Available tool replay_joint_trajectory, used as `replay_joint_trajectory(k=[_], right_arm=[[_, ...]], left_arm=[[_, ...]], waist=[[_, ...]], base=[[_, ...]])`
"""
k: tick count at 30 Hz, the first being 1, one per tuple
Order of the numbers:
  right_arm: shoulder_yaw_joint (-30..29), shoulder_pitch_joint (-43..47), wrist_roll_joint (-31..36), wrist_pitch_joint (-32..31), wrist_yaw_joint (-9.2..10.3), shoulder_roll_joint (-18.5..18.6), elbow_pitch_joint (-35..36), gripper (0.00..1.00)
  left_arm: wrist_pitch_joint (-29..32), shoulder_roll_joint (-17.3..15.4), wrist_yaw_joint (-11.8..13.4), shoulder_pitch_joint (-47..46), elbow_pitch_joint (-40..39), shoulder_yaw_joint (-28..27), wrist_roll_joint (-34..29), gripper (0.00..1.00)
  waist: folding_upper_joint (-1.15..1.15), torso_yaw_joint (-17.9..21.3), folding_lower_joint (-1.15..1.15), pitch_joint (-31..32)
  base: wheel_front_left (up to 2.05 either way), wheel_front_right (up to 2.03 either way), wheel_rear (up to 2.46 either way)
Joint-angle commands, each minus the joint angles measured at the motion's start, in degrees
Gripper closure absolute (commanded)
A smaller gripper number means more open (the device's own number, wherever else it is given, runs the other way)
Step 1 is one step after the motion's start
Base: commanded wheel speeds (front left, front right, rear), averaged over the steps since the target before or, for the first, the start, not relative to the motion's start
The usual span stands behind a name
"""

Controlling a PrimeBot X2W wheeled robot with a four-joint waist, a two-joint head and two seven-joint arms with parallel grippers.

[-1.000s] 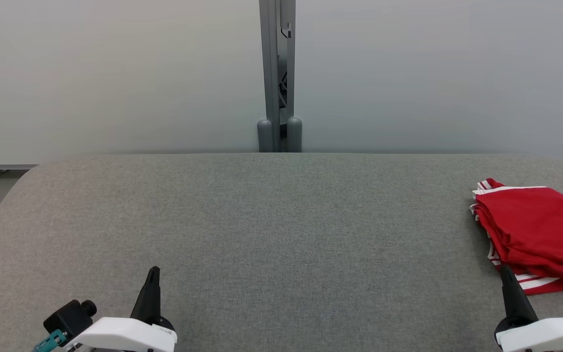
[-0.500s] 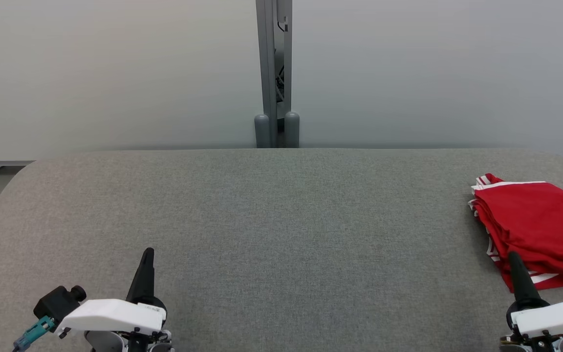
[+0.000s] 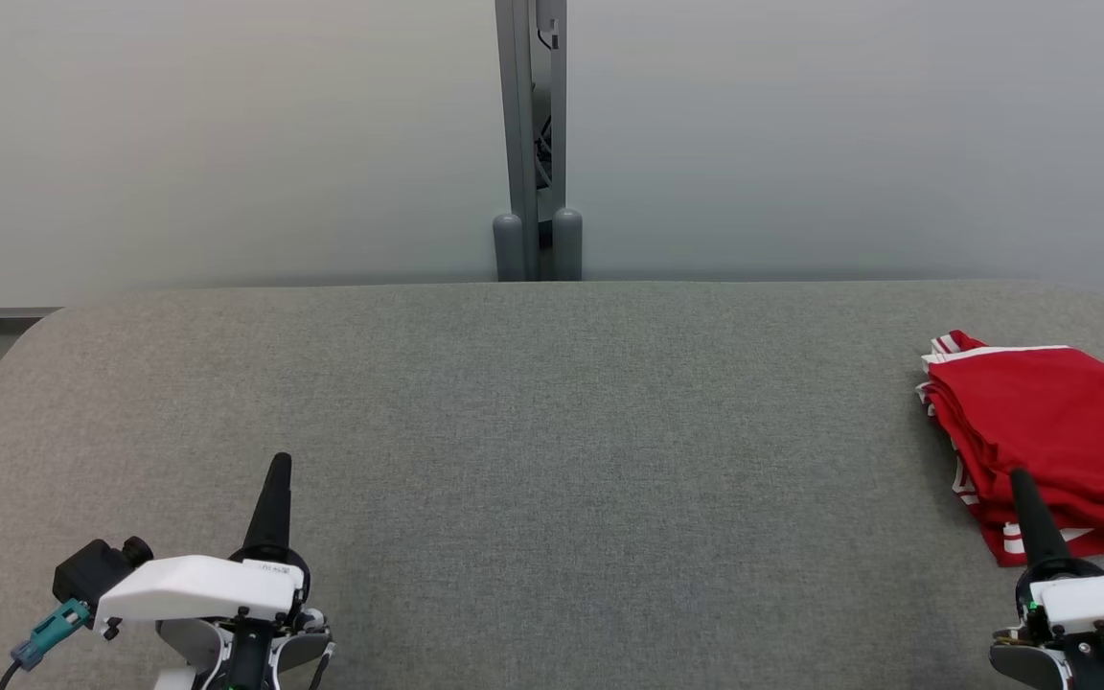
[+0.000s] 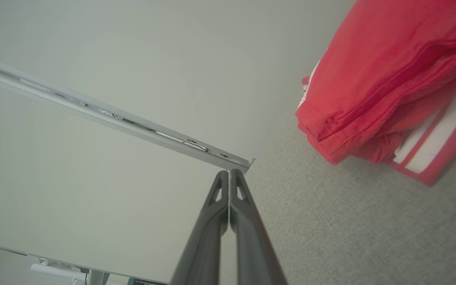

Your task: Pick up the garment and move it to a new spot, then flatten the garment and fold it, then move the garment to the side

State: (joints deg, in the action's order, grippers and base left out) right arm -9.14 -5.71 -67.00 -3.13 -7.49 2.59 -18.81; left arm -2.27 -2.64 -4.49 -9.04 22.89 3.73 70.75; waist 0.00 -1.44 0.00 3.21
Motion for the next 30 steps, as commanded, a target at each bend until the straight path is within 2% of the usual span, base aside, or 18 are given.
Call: replay_joint_trajectory(k=[1, 11, 12, 30], right_arm=[[-0.6, -1.6, -1.4, -0.6, -0.01, 0.6, 0.3, 1.0], [-1.8, -3.1, -6.5, -2.3, -0.01, 0.7, -0.5, 1.0], [-2.7, -4.2, -9.8, -3.4, 0.0, 0.7, -0.9, 1.0], [-4.6, -6.7, -17.4, -5.9, 0.0, 0.8, -1.9, 1.0]], left_arm=[[0.3, -0.3, -0.5, -2.0, -0.1, -0.5, 1.3, 1.0], [1.3, -0.3, -1.1, -3.8, 0.6, -1.2, 6.3, 1.0], [2.2, -0.3, -1.5, -5.0, 1.0, -1.8, 9.5, 1.0], [3.8, -0.3, -2.5, -7.7, 2.1, -2.9, 17.1, 1.0]], waist=[[0.0, 0.0, 0.0, -0.1], [0.0, 0.3, 0.0, -0.7], [0.0, 0.5, 0.0, -1.2], [0.0, 1.0, 0.0, -2.3]], base=[[0.0, 0.0, 0.0], [0.0, 0.0, 0.0], [0.0, 0.0, 0.0], [0.0, 0.0, 0.0]])
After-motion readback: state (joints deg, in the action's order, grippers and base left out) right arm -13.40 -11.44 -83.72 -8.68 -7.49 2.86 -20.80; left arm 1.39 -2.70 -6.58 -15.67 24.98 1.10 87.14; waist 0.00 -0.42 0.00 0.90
